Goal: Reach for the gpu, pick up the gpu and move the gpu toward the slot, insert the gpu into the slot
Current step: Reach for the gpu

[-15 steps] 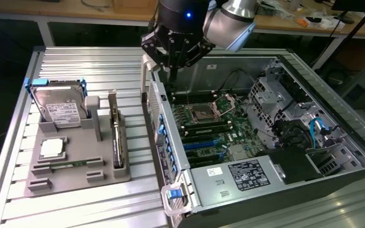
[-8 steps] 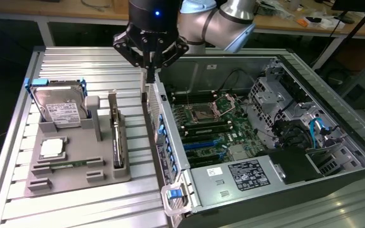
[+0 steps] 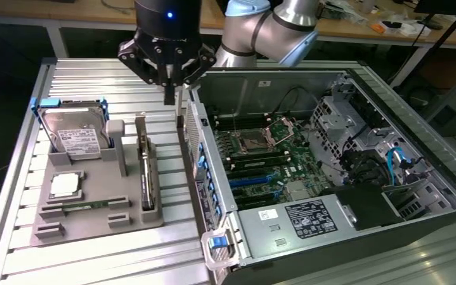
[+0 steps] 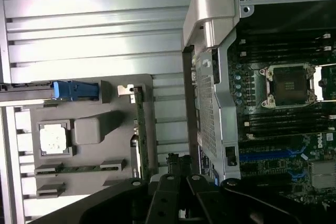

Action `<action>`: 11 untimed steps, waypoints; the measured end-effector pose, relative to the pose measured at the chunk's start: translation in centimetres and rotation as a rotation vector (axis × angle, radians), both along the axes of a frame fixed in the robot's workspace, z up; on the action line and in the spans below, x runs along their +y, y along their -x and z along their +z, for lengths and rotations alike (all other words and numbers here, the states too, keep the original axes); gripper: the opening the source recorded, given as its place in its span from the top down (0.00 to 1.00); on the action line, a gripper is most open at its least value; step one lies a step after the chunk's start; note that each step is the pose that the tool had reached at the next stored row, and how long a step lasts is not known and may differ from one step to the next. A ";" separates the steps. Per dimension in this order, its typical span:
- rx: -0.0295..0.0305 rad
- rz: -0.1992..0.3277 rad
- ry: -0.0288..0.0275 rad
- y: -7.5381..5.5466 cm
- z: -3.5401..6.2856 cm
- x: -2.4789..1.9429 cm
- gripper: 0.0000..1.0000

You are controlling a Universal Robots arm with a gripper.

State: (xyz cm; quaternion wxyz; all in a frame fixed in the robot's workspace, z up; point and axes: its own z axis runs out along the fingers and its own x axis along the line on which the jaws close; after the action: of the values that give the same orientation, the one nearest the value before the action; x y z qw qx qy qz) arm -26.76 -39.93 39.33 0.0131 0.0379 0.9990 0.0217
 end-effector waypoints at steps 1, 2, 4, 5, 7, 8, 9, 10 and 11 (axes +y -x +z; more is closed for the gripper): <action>0.0000 0.000 0.0000 0.4 0.00 0.00 0.89; 0.0000 0.000 0.0000 0.7 0.00 -0.01 0.89; 0.0000 0.000 0.0000 2.1 0.00 -0.01 0.89; 0.0000 0.000 0.0000 3.1 0.00 -0.02 0.89; -0.0001 0.000 0.0000 4.7 0.00 -0.02 0.89; 0.0000 0.000 0.0000 5.1 0.00 -0.03 0.89; 0.0000 0.000 0.0000 5.3 0.00 -0.03 0.89; 0.0001 0.000 0.0000 5.3 0.00 -0.03 0.89; 0.0000 0.000 0.0000 5.3 0.00 -0.03 0.89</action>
State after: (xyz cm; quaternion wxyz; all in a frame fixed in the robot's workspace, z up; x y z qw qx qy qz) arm -32.06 -39.96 39.33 0.0131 0.0378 0.9990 0.0217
